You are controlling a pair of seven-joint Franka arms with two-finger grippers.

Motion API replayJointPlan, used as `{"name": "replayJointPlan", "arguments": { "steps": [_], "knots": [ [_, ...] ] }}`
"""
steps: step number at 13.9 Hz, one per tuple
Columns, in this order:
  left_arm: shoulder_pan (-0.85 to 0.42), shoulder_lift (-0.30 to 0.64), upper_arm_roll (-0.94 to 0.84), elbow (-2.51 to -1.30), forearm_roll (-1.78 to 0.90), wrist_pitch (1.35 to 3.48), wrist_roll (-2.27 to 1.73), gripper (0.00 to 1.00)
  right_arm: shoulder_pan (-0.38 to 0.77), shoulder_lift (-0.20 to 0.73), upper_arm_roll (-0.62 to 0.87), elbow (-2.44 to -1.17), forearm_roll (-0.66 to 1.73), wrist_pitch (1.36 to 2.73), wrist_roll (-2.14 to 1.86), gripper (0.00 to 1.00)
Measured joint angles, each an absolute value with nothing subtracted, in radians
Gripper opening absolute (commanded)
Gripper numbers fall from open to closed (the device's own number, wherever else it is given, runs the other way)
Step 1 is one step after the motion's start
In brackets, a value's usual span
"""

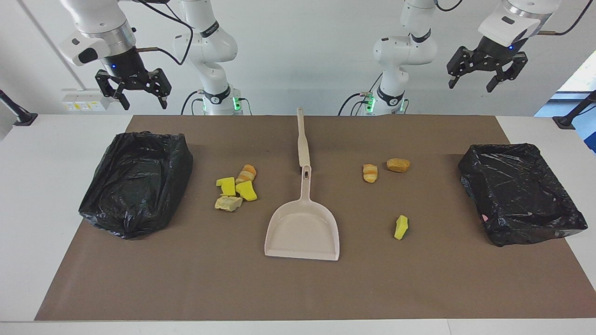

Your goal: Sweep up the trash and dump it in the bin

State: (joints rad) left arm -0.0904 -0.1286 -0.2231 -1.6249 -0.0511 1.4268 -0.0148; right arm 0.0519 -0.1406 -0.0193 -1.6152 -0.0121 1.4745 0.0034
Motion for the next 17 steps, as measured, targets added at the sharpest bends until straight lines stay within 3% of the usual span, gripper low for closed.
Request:
{"name": "replayJointPlan", "arguments": {
  "steps": [4,11,17],
  "knots": [
    [-0.095,-0.147,-0.346,-1.799,-0.089,1.544,-0.135,1.0,0.168,-0.056,-0.009,-1.617,-0.012,1.568,0.17,1.0],
    [-0.101,-0.218,-0.606,-2.151,-0.189,1.891,-0.388,1.0,0.279,0.196,-0.006,-1.561,0.039,1.771,0.357,1.0],
    [-0.131,-0.119,-0.781,-2.287,-0.197,2.178,-0.607,1.0,0.431,0.382,-0.004,-1.524,0.179,1.909,0.591,1.0]
  ]
}}
